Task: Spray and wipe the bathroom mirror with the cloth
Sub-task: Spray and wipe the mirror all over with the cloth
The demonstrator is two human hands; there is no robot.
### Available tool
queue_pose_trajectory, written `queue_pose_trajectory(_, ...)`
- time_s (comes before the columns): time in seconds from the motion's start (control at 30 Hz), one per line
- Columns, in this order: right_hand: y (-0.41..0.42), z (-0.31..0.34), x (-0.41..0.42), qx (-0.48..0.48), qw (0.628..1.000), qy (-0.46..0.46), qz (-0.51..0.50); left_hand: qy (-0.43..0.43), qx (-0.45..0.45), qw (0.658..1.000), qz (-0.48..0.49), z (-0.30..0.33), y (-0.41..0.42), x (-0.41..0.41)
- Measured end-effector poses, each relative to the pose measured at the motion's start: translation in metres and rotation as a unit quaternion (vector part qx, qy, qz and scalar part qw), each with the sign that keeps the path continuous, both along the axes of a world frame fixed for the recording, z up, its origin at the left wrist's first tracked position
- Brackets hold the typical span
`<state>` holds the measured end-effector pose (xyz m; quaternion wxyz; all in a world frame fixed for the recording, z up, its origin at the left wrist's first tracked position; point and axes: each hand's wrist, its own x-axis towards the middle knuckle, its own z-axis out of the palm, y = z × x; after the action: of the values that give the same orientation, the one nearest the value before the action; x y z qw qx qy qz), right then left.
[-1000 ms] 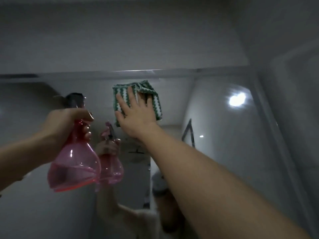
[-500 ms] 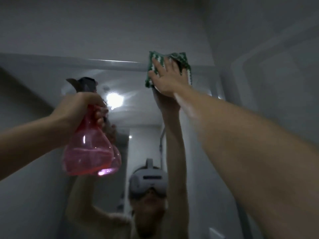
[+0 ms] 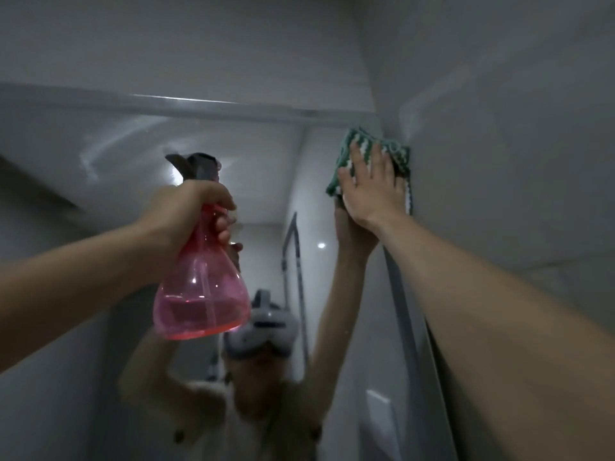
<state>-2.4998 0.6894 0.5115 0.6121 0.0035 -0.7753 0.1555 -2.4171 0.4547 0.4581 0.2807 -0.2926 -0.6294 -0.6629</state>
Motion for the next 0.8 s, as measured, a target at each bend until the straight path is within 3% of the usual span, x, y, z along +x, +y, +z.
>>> queue_pose_trajectory(0.2,-0.004,-0.087,0.003,0.007,1.0,0.001,-0.021,0.018,-0.032,0.999,-0.037,-0.029,0.029,0.019)
queue_pose_trajectory(0.43,-0.019,-0.181,0.009,0.021,0.999,-0.036,-0.028,-0.031,-0.053,0.996,-0.064,-0.065,0.024,0.036)
queue_pose_trajectory(0.57,-0.04,-0.178,0.009,0.036,0.998,-0.041,-0.045,-0.029,-0.039,0.997,-0.054,-0.056,-0.005,0.05)
queue_pose_trajectory(0.8,-0.149,-0.14,0.01,0.191,0.981,-0.025,0.016,-0.022,-0.001,1.0,-0.014,-0.042,-0.077,0.054)
